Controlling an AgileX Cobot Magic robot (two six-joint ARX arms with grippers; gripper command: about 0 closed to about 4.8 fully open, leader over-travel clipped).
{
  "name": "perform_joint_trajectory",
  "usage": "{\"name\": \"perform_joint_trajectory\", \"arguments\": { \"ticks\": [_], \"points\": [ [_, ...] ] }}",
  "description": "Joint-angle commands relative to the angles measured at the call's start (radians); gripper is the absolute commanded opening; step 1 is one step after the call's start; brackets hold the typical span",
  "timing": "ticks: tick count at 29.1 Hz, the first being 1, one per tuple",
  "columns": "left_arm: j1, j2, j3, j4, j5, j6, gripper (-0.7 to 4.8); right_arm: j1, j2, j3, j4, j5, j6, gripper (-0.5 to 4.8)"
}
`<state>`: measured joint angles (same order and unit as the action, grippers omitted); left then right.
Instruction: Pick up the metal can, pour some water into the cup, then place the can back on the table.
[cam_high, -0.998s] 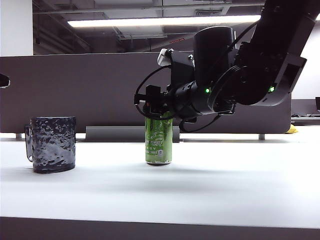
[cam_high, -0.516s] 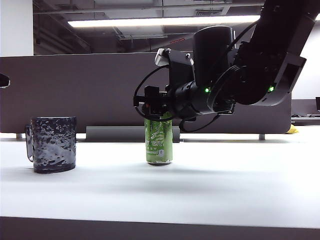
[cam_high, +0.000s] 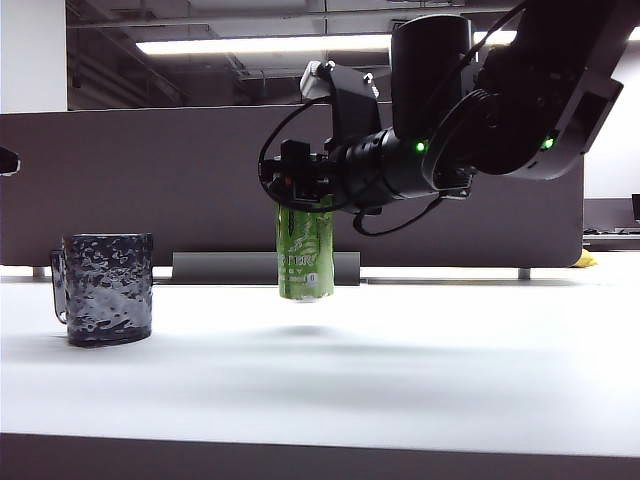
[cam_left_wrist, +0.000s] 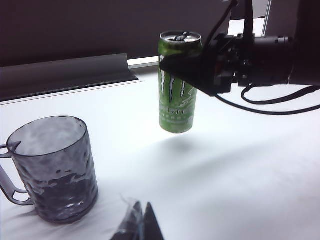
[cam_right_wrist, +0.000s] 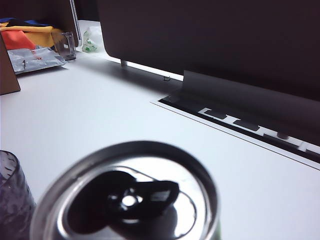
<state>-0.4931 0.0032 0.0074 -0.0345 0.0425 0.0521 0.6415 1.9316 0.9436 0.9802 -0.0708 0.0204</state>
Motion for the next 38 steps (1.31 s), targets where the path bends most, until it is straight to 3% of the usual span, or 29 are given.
{"name": "perform_joint_trajectory", "arguments": {
  "ticks": [1,7,15,29,38],
  "points": [
    [0.002,0.001,0.001,0.013,0.003,0.0,-0.05,0.011,-0.014,0.054,0.003,-0.048,-0.018,2.28],
    [0.002,0.001,0.001,0.013,0.003,0.0,-0.05,0.056,-0.013,0.208,-0.195,-0.06,-0.13,2.28],
    [0.002,0.001,0.001,0.013,0.003,0.0,-0.05,0.092,-0.012,0.335,-0.325,-0.063,-0.235,2.28],
    [0.006,0.001,0.002,0.013,0.003,0.0,-0.05,0.129,0.01,0.409,-0.409,-0.061,-0.344,2.28],
    [0.166,0.001,0.001,0.013,0.023,0.0,-0.05,0.142,0.028,0.409,-0.418,-0.059,-0.389,2.28]
  ]
}}
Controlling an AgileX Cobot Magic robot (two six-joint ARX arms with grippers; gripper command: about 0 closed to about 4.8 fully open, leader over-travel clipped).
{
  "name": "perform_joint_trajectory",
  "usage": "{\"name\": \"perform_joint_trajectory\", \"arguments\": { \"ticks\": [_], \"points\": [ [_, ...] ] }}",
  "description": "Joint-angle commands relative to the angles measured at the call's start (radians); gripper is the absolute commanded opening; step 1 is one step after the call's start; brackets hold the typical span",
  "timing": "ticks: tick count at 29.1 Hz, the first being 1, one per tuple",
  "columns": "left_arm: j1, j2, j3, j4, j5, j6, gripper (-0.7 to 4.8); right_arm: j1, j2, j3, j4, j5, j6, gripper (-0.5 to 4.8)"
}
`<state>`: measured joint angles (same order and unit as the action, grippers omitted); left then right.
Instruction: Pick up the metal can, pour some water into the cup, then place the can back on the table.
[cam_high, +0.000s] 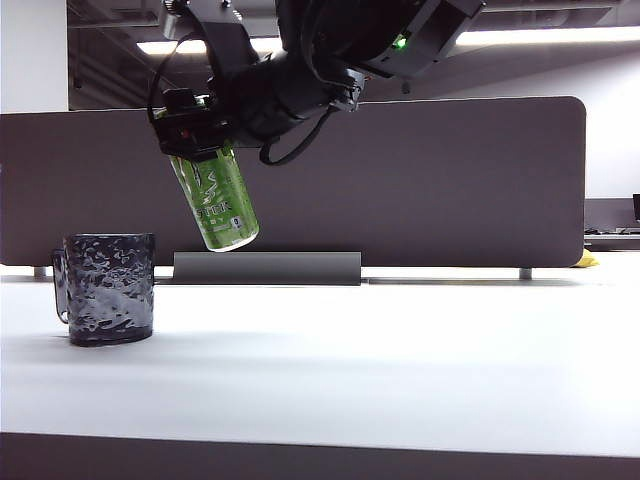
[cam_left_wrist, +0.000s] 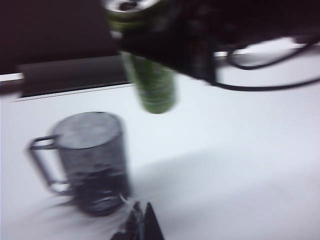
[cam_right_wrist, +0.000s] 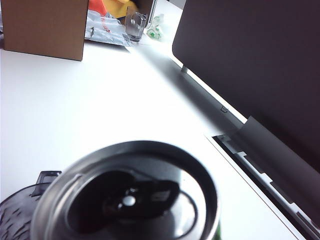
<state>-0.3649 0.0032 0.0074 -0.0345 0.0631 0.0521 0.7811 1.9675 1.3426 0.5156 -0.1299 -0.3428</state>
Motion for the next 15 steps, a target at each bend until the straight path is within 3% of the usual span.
{"name": "perform_joint_trajectory", "arguments": {
  "ticks": [1,15],
  "points": [
    [0.051,0.001,0.001,0.013,0.001,0.0,-0.05,0.003,-0.006,0.01,0.047,0.0,-0.031,2.28],
    [0.076,0.001,0.001,0.013,0.004,0.0,-0.05,0.027,0.043,0.111,-0.035,-0.003,-0.131,2.28]
  ]
}}
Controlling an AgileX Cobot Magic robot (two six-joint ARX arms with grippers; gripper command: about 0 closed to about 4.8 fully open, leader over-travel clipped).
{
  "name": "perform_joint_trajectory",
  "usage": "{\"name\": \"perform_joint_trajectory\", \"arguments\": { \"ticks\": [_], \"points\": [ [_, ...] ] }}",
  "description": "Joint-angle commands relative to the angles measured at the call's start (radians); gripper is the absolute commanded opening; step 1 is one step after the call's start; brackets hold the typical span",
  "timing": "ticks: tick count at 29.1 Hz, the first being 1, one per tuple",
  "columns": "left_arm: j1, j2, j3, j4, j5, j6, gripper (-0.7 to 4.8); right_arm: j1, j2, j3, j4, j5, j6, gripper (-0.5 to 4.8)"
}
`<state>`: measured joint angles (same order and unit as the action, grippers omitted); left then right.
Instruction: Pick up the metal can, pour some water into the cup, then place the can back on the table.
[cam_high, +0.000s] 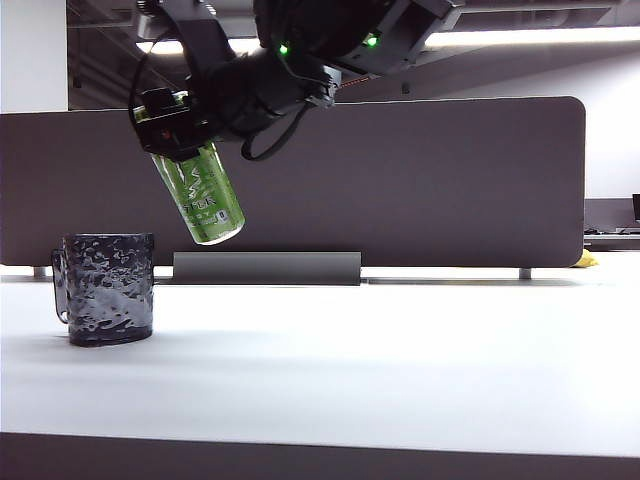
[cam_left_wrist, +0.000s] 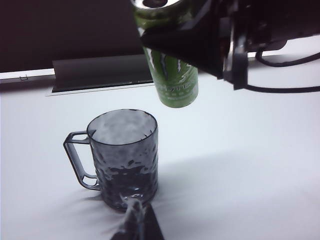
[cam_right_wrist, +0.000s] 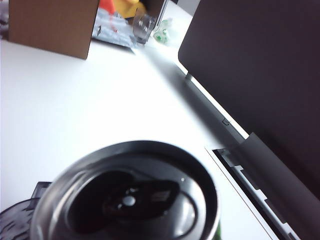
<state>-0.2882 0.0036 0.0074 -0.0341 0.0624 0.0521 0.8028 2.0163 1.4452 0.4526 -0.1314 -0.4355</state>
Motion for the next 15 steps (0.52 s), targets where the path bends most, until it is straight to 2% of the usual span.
{"name": "perform_joint_trajectory", "arguments": {
  "ticks": [1,15],
  "points": [
    [-0.001,0.001,0.001,0.013,0.005,0.0,-0.05,0.008,-0.003,0.008,0.027,-0.001,-0.043,2.28],
    [-0.001,0.001,0.001,0.013,0.005,0.0,-0.05,0.021,0.056,0.064,-0.02,0.001,-0.149,2.28]
  ]
}}
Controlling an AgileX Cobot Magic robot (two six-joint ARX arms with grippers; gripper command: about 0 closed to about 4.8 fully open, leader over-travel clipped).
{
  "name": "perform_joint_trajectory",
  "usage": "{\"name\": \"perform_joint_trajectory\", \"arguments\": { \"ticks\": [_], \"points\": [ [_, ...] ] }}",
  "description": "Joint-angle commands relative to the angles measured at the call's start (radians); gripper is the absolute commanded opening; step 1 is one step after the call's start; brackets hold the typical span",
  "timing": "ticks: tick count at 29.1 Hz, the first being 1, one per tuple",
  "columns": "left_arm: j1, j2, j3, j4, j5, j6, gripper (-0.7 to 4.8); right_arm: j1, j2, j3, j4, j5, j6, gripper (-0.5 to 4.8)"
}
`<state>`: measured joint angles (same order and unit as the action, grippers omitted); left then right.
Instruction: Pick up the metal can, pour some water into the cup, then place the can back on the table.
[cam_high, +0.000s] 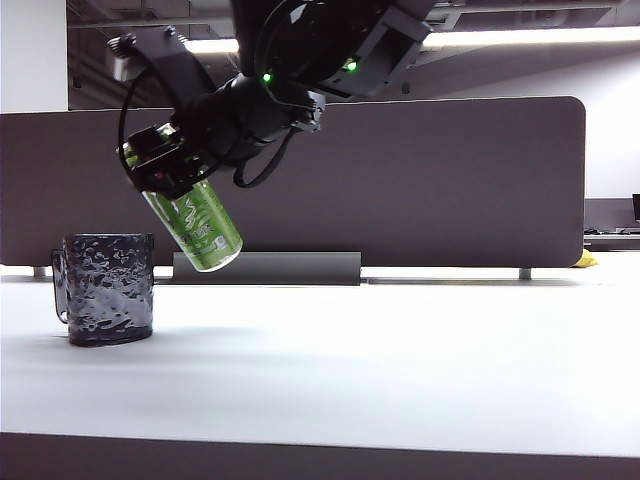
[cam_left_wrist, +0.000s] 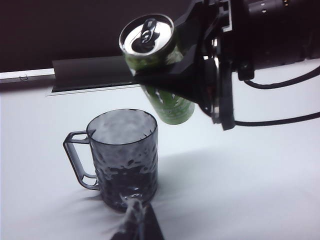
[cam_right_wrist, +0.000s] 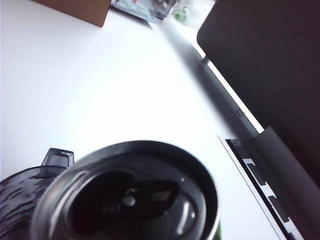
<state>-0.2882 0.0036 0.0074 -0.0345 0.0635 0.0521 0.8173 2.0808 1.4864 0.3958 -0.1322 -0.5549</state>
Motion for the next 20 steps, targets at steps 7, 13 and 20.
{"name": "perform_joint_trajectory", "arguments": {
  "ticks": [7,13,20],
  "points": [
    [-0.001,0.001,0.001,0.013,0.004,0.0,-0.05,0.008,-0.004,0.028,-0.004,0.026,-0.121,2.28],
    [-0.001,0.001,0.001,0.013,0.004,0.0,-0.05,0.008,-0.003,0.027,-0.019,0.027,-0.156,2.28],
    [-0.001,0.001,0.001,0.013,0.004,0.0,-0.05,0.008,-0.003,0.027,-0.021,0.027,-0.214,2.28]
  ]
}}
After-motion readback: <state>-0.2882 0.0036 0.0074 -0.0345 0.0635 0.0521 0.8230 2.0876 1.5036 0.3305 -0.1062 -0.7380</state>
